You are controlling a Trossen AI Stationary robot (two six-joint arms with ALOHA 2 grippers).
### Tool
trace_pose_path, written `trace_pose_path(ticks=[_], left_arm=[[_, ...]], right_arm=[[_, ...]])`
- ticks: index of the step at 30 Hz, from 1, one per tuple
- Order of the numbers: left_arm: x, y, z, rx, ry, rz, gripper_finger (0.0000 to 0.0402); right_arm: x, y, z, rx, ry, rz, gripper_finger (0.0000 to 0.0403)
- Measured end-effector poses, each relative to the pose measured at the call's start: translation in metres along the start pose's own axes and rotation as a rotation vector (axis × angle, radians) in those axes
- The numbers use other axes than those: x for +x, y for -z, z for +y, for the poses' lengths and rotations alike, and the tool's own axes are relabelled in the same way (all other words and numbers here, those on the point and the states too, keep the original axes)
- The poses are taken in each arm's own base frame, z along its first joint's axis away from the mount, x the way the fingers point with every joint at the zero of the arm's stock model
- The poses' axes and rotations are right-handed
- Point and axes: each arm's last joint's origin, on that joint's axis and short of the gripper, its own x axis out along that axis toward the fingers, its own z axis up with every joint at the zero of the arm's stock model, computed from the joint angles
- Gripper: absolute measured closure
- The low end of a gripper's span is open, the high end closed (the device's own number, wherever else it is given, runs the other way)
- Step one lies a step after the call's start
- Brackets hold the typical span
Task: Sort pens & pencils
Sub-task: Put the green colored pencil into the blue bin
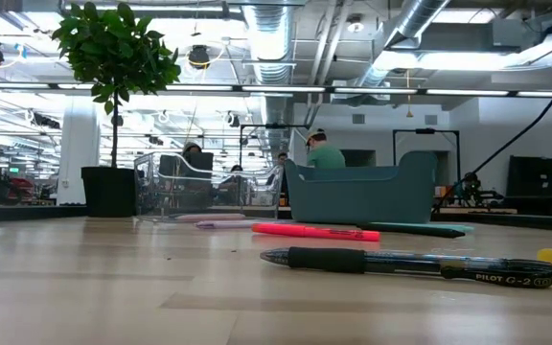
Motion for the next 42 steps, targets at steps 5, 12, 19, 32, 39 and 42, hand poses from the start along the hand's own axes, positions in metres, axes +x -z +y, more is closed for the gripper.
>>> trace_pose_path(ticks=[5, 12, 19, 32, 39, 42], left_arm=[[0.007, 0.002, 0.003, -0.024, 0.015, -0.006, 0.039], [0.011, 0.007, 0.005, -0.014, 0.013, 0.007, 0.039], [0.012, 0.008, 0.007, -0.001, -0.008, 0.016, 0.039], [0.012, 0.011, 0.009, 0.026, -0.081, 0.041, 0.0384], [0.009, 0.015, 0.013, 0.067, -0.17, 0.088, 0.0295], [0.003, 0.013, 0.019, 0.079, -0.189, 0.134, 0.0252]], right_arm=[[-0.001, -0.001, -0.005, -0.006, 0.021, 0.001, 0.0108], [-0.001, -0.002, -0.006, -0.009, 0.026, -0.001, 0.0113], [-0.001, -0.002, -0.006, -0.035, 0.033, -0.004, 0.021], [-0.001, -0.002, -0.01, -0.03, 0.054, 0.003, 0.0379], [-0.012, -0.014, -0.03, -0.058, 0.16, 0.022, 0.0379], [-0.02, -0.017, -0.044, -0.089, 0.247, 0.069, 0.0379]])
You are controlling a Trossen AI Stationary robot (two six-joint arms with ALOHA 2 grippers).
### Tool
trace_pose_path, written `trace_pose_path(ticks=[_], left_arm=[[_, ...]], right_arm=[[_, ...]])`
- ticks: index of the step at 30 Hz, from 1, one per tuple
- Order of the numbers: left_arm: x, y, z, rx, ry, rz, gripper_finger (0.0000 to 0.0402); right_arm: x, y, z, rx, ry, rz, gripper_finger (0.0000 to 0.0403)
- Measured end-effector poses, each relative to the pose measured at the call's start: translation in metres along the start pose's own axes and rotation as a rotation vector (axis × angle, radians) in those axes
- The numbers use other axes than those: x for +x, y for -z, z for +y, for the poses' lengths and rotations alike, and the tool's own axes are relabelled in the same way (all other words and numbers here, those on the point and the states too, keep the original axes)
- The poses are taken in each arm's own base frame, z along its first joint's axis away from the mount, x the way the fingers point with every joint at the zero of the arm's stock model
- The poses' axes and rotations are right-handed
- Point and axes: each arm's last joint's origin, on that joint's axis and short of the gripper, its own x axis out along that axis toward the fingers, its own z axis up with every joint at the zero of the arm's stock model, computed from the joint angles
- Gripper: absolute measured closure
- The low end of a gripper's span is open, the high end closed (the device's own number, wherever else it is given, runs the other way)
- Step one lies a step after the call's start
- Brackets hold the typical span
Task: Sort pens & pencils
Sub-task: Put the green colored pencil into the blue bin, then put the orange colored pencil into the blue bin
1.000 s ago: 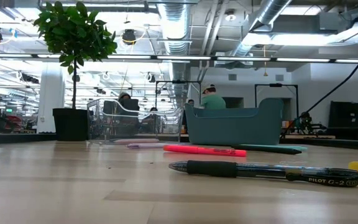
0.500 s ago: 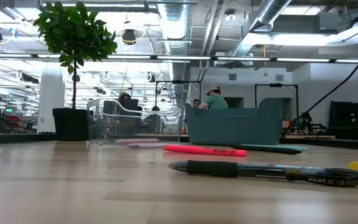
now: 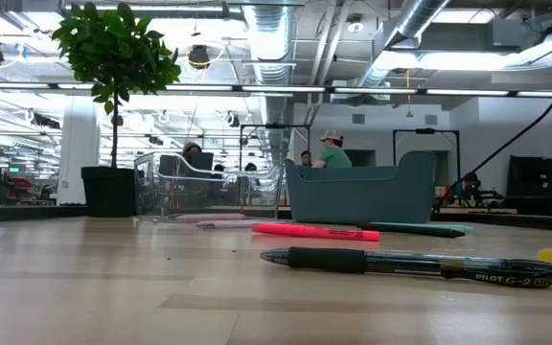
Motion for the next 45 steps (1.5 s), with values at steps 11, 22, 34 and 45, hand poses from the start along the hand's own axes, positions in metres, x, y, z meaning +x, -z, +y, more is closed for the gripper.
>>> trace_pose_path(ticks=[11, 22, 34, 45], left_arm=[[-0.014, -0.005, 0.07, 0.023, -0.197, 0.254, 0.0217], [-0.016, -0.003, 0.108, 0.103, -0.293, 0.41, 0.0228], [-0.009, 0.002, 0.109, 0.075, -0.182, 0.55, 0.0229], [-0.012, 0.015, 0.093, 0.068, -0.016, 0.613, 0.0229]], right_arm=[[-0.024, 0.027, -0.11, -0.153, 0.668, 0.388, 0.0379], [-0.044, 0.11, -0.202, -0.147, 0.949, 1.01, 0.0379], [-0.036, 0.146, -0.215, -0.116, 0.936, 1.259, 0.031], [-0.029, 0.073, -0.18, -0.069, 0.871, 1.206, 0.0116]])
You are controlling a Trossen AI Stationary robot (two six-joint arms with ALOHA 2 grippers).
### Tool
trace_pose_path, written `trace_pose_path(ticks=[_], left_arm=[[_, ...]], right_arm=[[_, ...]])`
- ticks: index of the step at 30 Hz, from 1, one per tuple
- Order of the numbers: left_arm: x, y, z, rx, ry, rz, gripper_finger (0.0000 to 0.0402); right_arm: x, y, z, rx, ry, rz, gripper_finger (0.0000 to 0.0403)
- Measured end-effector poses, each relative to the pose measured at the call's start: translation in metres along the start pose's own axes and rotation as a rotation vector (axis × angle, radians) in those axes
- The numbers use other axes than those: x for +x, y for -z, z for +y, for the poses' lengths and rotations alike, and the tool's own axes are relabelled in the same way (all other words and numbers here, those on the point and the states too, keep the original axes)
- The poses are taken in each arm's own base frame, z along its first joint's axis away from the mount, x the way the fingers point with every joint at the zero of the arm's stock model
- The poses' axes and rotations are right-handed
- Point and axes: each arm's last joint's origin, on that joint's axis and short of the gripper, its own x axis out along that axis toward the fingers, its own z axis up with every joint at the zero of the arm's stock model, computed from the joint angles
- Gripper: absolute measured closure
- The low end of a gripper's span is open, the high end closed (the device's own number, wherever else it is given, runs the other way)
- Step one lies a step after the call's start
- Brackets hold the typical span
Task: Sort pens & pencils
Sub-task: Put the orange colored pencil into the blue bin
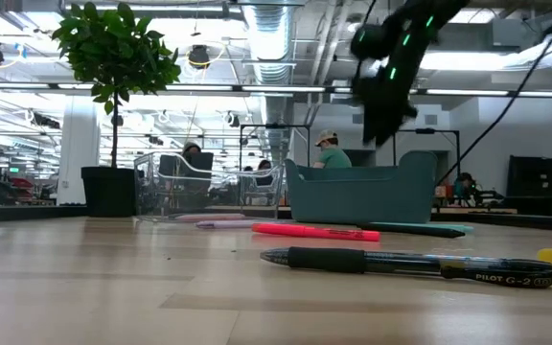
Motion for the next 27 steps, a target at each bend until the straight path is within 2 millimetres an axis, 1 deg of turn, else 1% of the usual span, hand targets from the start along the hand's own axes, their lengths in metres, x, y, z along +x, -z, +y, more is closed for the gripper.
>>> trace_pose_path(ticks=[2, 3, 6, 8, 10, 12, 14, 17, 18, 20, 23, 26, 27], left_arm=[[0.006, 0.006, -0.01, -0.008, 0.053, -0.002, 0.0229], [0.008, 0.012, -0.014, -0.001, 0.073, 0.002, 0.0229], [0.019, 0.025, -0.029, -0.033, 0.15, -0.036, 0.0229], [0.025, 0.038, -0.033, -0.037, 0.168, -0.037, 0.0229], [0.036, 0.047, -0.041, -0.086, 0.215, -0.079, 0.0229], [0.041, 0.059, -0.045, -0.109, 0.243, -0.096, 0.0229], [0.048, 0.063, -0.052, -0.156, 0.284, -0.131, 0.0229], [0.055, 0.075, -0.056, -0.168, 0.292, -0.121, 0.0229], [0.058, 0.075, -0.06, -0.186, 0.302, -0.128, 0.0229], [0.061, 0.08, -0.06, -0.188, 0.291, -0.11, 0.0229], [0.065, 0.08, -0.066, -0.226, 0.315, -0.123, 0.0229], [0.068, 0.083, -0.07, -0.233, 0.327, -0.124, 0.0228], [0.068, 0.083, -0.07, -0.238, 0.331, -0.129, 0.0228]], right_arm=[[-0.033, 0.002, 0.0, 0.044, -0.045, -0.075, 0.0115], [-0.05, 0.008, 0.0, 0.078, -0.069, -0.101, 0.0117], [-0.093, 0.033, 0.007, 0.15, -0.111, -0.103, 0.0121], [-0.114, 0.055, 0.015, 0.17, -0.11, -0.058, 0.0122], [-0.125, 0.076, 0.026, 0.197, -0.113, -0.043, 0.0122], [-0.127, 0.098, 0.037, 0.243, -0.105, -0.029, 0.0122], [-0.122, 0.119, 0.047, 0.302, -0.115, -0.006, 0.0122], [-0.106, 0.153, 0.062, 0.391, -0.132, 0.077, 0.0122], [-0.101, 0.164, 0.068, 0.418, -0.139, 0.101, 0.0122], [-0.088, 0.184, 0.079, 0.466, -0.138, 0.157, 0.0122], [-0.075, 0.211, 0.096, 0.533, -0.143, 0.234, 0.0122], [-0.067, 0.227, 0.117, 0.535, -0.164, 0.275, 0.0122], [-0.067, 0.232, 0.121, 0.527, -0.144, 0.291, 0.0122]])
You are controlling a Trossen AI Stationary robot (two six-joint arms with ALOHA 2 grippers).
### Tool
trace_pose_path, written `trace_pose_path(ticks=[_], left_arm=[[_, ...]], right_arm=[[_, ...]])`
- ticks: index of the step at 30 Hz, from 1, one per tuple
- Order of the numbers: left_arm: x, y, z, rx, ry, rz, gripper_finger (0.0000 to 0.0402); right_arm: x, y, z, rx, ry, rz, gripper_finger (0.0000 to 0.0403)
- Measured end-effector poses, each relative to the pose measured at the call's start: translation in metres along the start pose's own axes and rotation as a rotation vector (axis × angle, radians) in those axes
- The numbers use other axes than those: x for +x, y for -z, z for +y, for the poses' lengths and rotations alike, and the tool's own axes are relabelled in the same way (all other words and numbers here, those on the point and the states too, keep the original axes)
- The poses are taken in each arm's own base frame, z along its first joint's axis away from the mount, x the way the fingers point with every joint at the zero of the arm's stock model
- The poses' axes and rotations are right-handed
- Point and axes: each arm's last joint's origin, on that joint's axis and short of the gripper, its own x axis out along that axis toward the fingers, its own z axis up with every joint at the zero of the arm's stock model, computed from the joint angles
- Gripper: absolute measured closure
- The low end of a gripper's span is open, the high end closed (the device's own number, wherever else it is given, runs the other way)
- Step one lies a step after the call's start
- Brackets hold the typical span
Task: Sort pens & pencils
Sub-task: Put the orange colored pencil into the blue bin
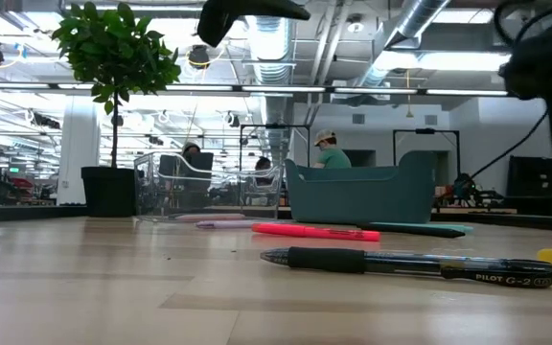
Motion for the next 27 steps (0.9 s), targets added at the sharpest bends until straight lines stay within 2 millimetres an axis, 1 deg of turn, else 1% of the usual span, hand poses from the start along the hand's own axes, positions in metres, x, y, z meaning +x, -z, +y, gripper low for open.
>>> trace_pose_path(ticks=[2, 4, 11, 15, 21, 23, 24, 25, 27], left_arm=[[0.0, 0.0, -0.001, -0.002, 0.003, -0.003, 0.0228], [0.0, -0.001, -0.001, -0.014, 0.006, -0.014, 0.0228], [0.0, -0.006, -0.005, -0.052, 0.036, -0.066, 0.0228], [0.0, -0.006, -0.007, -0.062, 0.045, -0.07, 0.0228], [-0.003, -0.007, -0.011, -0.094, 0.074, -0.085, 0.0228], [-0.004, -0.013, -0.017, -0.143, 0.151, -0.122, 0.0228], [-0.007, -0.019, -0.023, -0.155, 0.219, -0.154, 0.0228], [-0.011, -0.029, -0.031, -0.153, 0.311, -0.204, 0.0228], [-0.029, -0.052, -0.047, -0.104, 0.506, -0.342, 0.0228]], right_arm=[[0.006, 0.01, 0.009, -0.005, 0.002, 0.011, 0.0122], [0.013, 0.018, 0.013, -0.021, 0.041, 0.018, 0.0122], [0.041, 0.039, 0.034, -0.081, 0.056, 0.034, 0.0122], [0.054, 0.045, 0.038, -0.116, 0.111, 0.057, 0.0122], [0.072, 0.048, 0.039, -0.142, 0.207, 0.08, 0.0122], [0.077, 0.05, 0.04, -0.158, 0.223, 0.082, 0.0122], [0.078, 0.05, 0.04, -0.162, 0.229, 0.085, 0.0122], [0.079, 0.05, 0.04, -0.164, 0.229, 0.087, 0.0122], [0.08, 0.05, 0.041, -0.163, 0.231, 0.09, 0.0122]])
